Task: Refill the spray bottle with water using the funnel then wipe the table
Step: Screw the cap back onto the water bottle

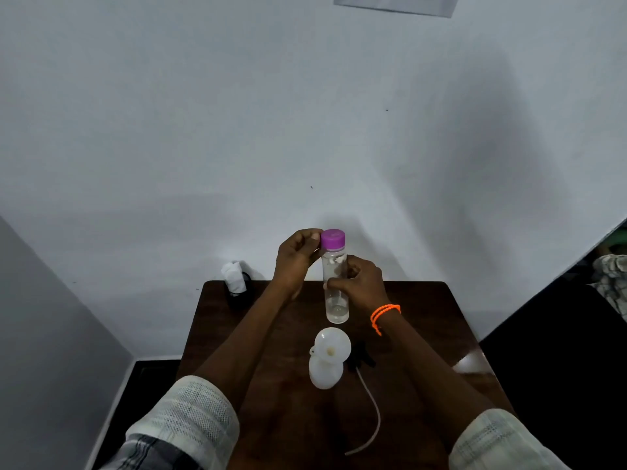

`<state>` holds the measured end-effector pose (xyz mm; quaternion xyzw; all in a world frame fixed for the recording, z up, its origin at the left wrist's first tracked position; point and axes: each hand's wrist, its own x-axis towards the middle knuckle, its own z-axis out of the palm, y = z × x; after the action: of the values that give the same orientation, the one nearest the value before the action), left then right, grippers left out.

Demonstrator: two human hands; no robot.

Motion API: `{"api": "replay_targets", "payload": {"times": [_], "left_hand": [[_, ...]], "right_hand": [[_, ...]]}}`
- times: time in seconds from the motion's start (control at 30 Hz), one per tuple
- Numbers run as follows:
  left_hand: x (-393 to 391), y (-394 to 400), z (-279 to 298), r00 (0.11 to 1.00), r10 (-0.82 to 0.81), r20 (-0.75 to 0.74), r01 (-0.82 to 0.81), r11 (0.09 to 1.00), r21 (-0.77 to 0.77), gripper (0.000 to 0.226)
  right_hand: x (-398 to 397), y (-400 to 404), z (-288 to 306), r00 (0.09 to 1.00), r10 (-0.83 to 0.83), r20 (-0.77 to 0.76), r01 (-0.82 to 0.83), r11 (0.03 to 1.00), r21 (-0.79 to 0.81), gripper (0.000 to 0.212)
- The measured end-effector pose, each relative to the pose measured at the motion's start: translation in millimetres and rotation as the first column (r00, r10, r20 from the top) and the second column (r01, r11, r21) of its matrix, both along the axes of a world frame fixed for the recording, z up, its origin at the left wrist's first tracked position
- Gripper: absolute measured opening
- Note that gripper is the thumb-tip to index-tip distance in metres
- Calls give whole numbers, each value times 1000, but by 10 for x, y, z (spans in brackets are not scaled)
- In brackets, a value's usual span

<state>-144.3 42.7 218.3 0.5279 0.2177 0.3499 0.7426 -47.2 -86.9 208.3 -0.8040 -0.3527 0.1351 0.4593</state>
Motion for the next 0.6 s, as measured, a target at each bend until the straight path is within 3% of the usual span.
{"api": "replay_targets", "payload": {"times": [0.27, 0.33, 0.47, 0.6], "left_hand": [[66, -98, 94, 993, -29, -112, 50, 980, 193, 43], [65, -67, 81, 993, 15, -118, 6, 985, 173, 46], [50, -5, 9, 997, 28, -68, -20, 992, 123, 19], [29, -77, 73, 999, -29, -28, 32, 996, 88, 36]], "right_hand": [[-24, 13, 38, 1000, -6, 25, 6, 1000, 28, 29], [-12, 4, 49, 999, -20, 24, 19, 999, 36, 27], [14, -6, 49, 1000, -31, 3, 31, 999, 39, 25], [-12, 13, 46, 1000, -19, 6, 18, 999, 34, 28]]}}
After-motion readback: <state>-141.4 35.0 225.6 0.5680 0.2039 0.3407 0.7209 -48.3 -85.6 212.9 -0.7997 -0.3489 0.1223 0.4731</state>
